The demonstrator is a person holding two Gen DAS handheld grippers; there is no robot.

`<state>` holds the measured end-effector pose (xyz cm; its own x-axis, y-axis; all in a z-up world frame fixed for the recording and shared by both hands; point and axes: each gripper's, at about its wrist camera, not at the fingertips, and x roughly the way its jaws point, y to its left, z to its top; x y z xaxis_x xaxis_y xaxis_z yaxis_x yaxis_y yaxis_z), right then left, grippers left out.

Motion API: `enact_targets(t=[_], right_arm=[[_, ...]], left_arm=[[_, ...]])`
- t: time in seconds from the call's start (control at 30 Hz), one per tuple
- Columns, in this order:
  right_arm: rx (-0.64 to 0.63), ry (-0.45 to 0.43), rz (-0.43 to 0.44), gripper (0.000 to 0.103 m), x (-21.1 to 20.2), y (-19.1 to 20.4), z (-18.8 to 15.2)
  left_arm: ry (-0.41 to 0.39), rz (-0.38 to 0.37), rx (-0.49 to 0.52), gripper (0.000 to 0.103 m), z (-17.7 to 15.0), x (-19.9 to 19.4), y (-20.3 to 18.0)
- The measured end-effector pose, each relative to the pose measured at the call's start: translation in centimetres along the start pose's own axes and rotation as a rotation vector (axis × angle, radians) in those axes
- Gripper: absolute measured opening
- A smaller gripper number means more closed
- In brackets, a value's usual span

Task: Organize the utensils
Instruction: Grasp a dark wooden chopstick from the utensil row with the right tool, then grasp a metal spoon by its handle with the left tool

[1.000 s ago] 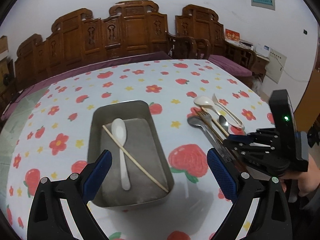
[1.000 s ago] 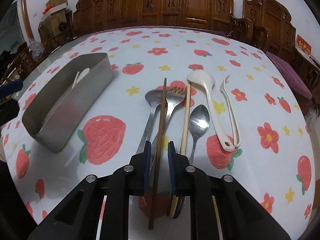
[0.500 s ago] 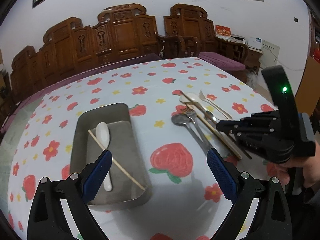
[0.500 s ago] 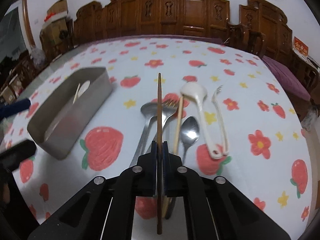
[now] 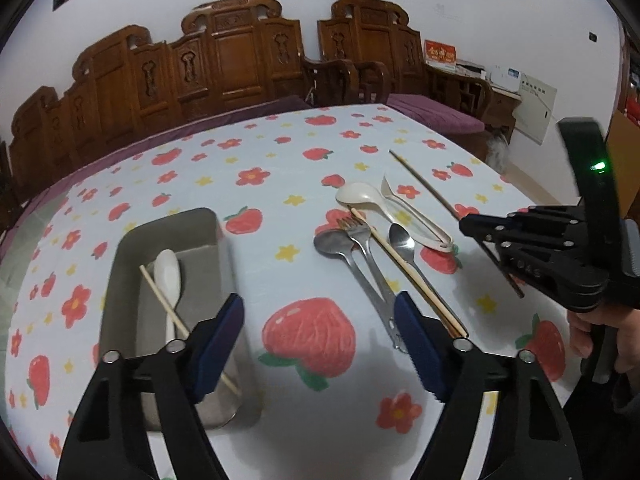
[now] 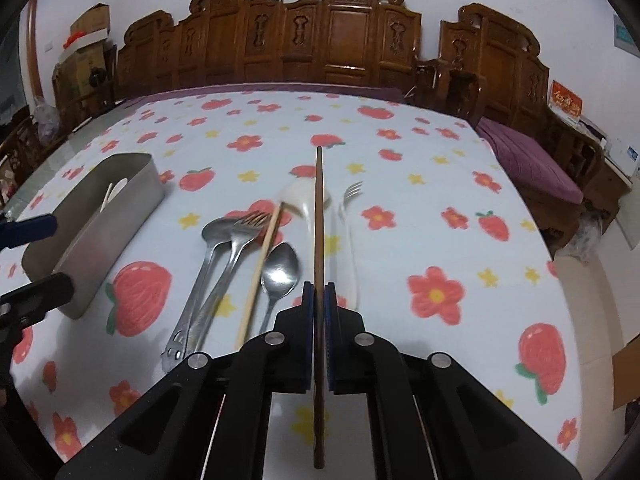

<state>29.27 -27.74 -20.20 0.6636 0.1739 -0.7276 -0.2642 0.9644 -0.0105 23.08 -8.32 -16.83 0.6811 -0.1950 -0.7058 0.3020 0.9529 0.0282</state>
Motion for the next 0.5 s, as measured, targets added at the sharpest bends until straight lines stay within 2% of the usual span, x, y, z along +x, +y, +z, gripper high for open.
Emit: enact_targets(t=[0.23,0.5], right_arm=[[0.043,-0.017,0.026,0.006,-0.6,-1.3,0.2],[0.044,-0.047,0.056,0.006,-1.5,-1.1,0.2]], left_arm=[[0.043,-0.001,0.02,0.06,1.5,2.8,-1.6],[0.098,0.016,-0.039,0.058,2.8,7.1,-1.8]])
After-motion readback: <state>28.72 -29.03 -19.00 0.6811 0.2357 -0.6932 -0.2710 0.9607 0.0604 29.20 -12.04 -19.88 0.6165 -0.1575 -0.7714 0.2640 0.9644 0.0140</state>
